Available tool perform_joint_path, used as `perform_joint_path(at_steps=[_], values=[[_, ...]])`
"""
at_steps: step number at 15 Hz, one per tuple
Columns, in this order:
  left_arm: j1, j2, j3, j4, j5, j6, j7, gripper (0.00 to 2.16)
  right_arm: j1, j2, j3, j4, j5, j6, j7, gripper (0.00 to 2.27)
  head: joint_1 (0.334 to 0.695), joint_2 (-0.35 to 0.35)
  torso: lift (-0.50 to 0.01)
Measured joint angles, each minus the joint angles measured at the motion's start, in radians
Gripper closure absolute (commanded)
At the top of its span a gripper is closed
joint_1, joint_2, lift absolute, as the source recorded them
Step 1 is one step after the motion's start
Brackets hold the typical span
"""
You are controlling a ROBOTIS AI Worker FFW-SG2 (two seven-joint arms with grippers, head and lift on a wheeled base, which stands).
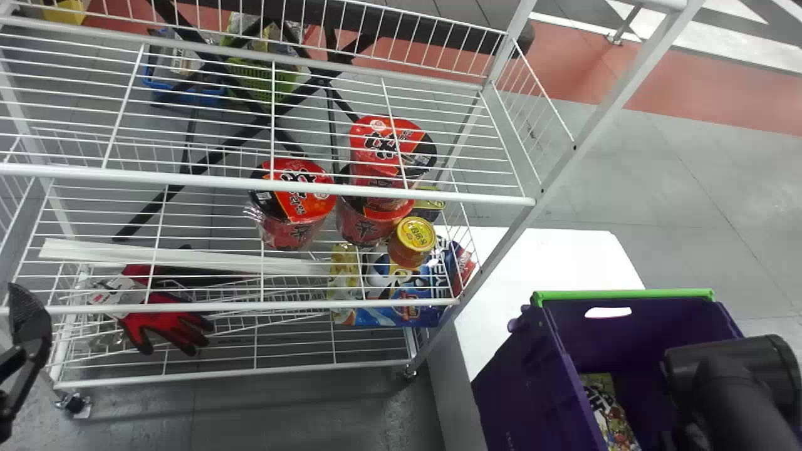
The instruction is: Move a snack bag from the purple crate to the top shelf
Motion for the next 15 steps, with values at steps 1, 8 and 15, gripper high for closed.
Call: perform_joint_path(at_steps=[1, 8, 15], values=[[0.000, 0.000, -0.001, 0.000, 0.000, -0.002, 0.000, 0.12, -0.020, 0.000, 0.013, 0.020, 0.003, -0.034, -0.003, 0.11, 0.695, -0.350, -0.453], [-0.012, 0.002, -0.007, 0.016, 0.001, -0.015, 0.000, 0.12, -0.084, 0.002, 0.107, 0.122, 0.089, -0.186, 0.001, 0.11, 0.695, -0.350, -0.453], [-0.029, -0.003, -0.015, 0.055, 0.003, -0.051, 0.000, 0.12, -0.091, 0.013, 0.175, 0.206, 0.121, -0.405, 0.005, 0.11, 0.695, -0.350, -0.453]])
